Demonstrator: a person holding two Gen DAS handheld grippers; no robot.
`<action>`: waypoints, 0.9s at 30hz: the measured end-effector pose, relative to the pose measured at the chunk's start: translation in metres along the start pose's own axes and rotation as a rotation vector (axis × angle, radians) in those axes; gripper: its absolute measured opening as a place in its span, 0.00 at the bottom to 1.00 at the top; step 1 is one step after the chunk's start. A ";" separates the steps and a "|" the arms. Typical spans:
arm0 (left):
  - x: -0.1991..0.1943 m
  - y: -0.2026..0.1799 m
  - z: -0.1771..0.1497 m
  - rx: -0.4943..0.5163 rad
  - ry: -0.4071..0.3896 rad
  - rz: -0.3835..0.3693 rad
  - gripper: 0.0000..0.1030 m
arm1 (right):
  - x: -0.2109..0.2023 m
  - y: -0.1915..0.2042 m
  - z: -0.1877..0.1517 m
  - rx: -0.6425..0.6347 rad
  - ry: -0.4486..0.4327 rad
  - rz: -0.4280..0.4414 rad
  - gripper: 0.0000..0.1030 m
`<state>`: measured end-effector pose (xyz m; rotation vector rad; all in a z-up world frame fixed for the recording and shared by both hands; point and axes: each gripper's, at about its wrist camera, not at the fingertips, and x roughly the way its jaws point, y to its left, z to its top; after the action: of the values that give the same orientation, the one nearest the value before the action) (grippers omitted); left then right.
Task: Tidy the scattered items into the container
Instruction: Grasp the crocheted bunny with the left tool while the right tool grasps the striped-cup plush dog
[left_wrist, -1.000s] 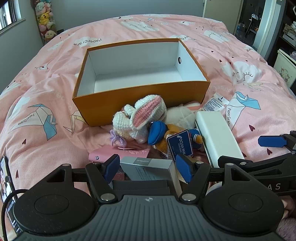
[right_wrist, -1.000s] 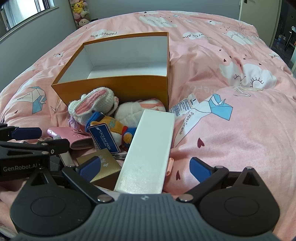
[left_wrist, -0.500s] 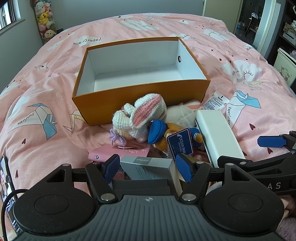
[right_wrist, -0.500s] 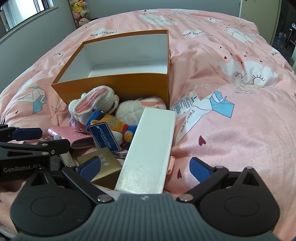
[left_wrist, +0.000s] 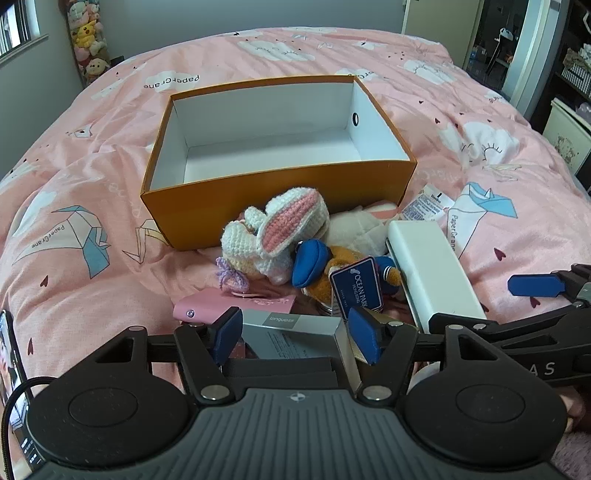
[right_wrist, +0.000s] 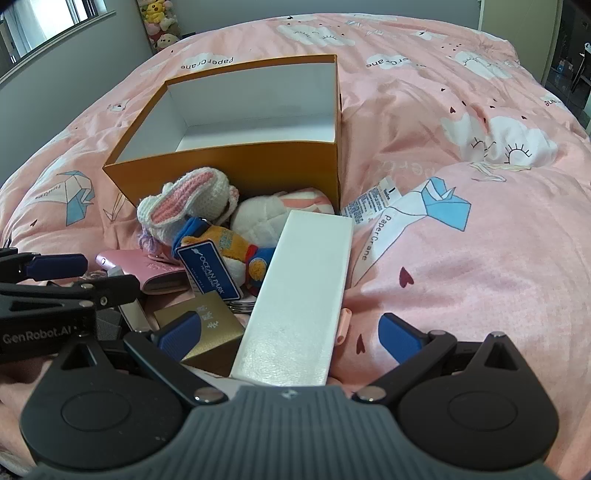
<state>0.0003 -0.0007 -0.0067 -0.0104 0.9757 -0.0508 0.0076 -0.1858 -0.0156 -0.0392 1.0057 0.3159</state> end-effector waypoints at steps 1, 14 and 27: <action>-0.001 0.001 0.000 -0.002 0.000 -0.006 0.72 | 0.000 0.000 0.001 -0.002 0.001 0.002 1.00; -0.011 0.039 0.012 -0.043 -0.039 -0.024 0.70 | -0.020 -0.012 0.012 -0.070 -0.238 0.028 0.99; 0.002 0.053 0.037 0.134 -0.075 -0.060 0.70 | 0.025 0.000 0.057 -0.221 -0.141 0.068 0.69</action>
<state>0.0338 0.0515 0.0111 0.0806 0.8953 -0.1697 0.0667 -0.1700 -0.0057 -0.1808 0.8307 0.4846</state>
